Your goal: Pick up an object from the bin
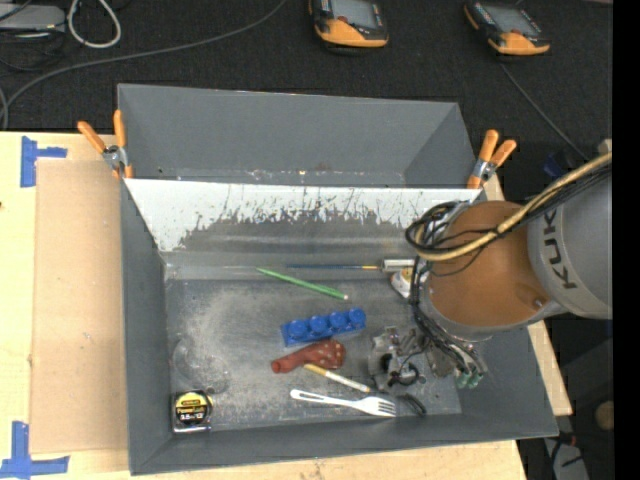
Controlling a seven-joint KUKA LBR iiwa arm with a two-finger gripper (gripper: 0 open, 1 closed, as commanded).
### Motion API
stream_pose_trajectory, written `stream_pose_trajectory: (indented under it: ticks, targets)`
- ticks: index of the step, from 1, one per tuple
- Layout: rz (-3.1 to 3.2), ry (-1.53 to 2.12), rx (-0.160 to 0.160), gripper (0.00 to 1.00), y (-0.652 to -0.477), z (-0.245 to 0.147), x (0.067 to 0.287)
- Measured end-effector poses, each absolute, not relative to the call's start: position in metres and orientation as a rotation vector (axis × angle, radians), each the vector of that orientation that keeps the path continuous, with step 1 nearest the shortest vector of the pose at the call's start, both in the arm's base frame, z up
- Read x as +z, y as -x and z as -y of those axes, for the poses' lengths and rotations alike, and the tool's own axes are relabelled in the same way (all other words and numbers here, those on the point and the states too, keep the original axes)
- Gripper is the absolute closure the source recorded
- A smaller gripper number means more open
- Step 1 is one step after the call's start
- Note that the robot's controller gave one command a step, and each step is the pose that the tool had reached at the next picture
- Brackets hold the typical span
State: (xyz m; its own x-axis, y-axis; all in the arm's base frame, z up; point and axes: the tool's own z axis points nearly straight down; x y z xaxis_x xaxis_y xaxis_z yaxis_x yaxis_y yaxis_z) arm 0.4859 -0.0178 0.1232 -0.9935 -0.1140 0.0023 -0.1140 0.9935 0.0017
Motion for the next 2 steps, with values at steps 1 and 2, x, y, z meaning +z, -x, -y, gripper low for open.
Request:
stream_pose_trajectory:
  ticks: [1, 2]
  targets:
    - [3.134, -0.184, -0.003, 1.0, -0.486, 0.017, 0.144]
    - [3.129, -0.186, -0.004, 1.0, -0.485, 0.017, 0.166]
